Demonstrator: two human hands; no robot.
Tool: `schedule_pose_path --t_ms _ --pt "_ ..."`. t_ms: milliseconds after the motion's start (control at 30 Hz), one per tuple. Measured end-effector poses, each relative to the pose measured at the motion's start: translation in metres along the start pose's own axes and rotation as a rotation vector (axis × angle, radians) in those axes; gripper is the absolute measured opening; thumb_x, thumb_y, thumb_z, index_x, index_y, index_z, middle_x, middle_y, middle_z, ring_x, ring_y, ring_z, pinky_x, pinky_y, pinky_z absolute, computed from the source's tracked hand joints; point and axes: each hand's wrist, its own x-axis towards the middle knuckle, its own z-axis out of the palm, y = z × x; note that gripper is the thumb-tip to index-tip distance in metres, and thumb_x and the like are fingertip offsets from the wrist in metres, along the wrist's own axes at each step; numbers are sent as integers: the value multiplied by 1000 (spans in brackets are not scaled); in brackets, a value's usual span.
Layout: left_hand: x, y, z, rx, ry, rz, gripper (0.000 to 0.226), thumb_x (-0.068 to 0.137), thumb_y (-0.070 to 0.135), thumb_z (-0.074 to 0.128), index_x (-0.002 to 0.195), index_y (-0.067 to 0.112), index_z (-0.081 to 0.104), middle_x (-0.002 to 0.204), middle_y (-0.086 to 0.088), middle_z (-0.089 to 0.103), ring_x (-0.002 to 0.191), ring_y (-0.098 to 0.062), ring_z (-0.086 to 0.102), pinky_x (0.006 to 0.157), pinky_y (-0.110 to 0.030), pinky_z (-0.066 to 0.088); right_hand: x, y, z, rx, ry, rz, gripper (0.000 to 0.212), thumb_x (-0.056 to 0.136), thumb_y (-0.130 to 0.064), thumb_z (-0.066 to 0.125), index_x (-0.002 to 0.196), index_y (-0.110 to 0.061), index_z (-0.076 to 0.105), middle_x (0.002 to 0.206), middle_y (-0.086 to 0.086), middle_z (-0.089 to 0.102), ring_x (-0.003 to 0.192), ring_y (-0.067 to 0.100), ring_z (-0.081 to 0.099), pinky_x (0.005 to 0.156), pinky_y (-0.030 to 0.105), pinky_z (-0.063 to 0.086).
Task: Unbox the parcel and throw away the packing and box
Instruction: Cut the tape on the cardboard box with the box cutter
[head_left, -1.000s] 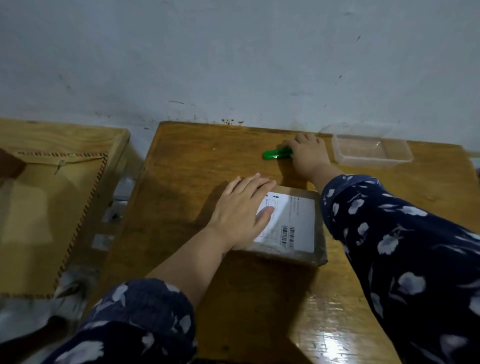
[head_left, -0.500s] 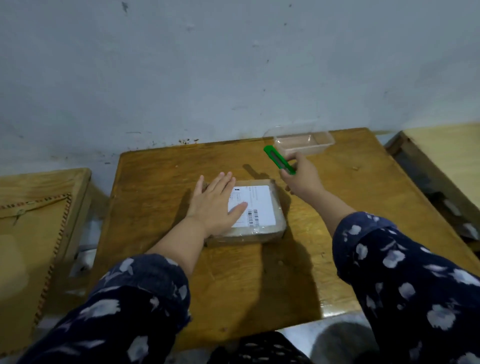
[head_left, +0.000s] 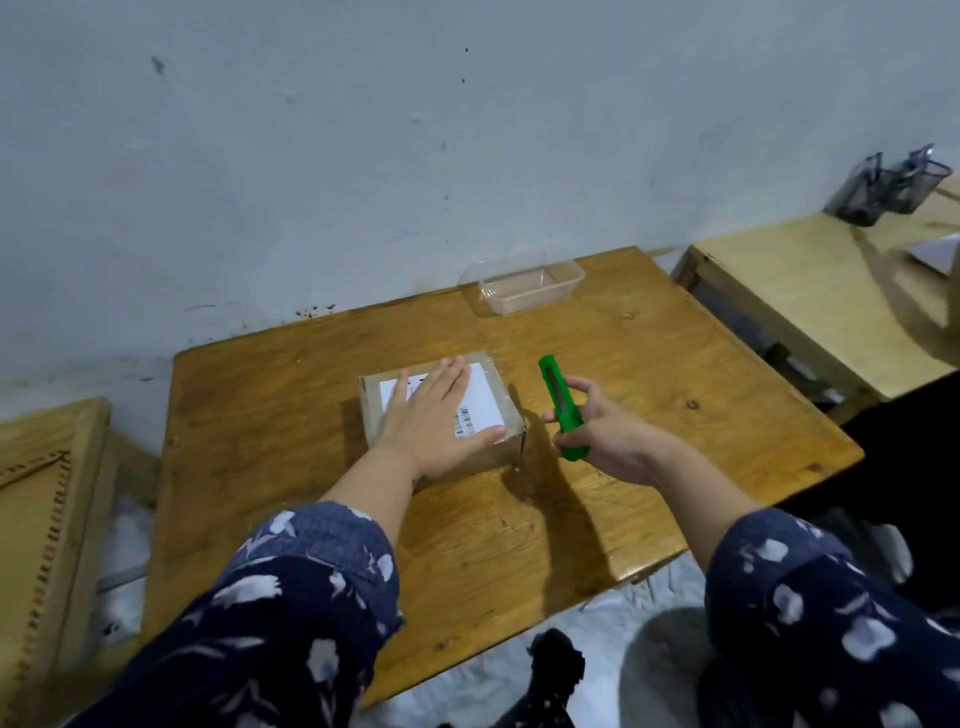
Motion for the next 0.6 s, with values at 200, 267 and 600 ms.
schedule_pose_path --t_ms 200,267,600 --pt "10 -30 -8 15 6 -76 95 83 78 19 155 20 -3 162 7 -10 148 -9 -12 118 -47 -11 -1 -8 13 32 31 -90 64 95 8 38 149 -21 20 96 11 56 68 15 46 65 28 44" --pt "13 -37 -6 19 30 -88 94 83 79 18 155 21 -3 162 8 -9 148 -8 -11 118 -46 -11 5 -10 19 -64 59 -135 59 97 2 38 149 -22 21 90 7 56 63 12 45 57 24 44" --pt "19 -40 -1 30 93 -122 94 84 79 20 155 22 -2 162 9 -8 148 -8 -11 119 -46 -10 51 -27 51 -435 416 -306 43 93 -26 56 134 -35 49 92 3 72 60 12 56 48 26 42"
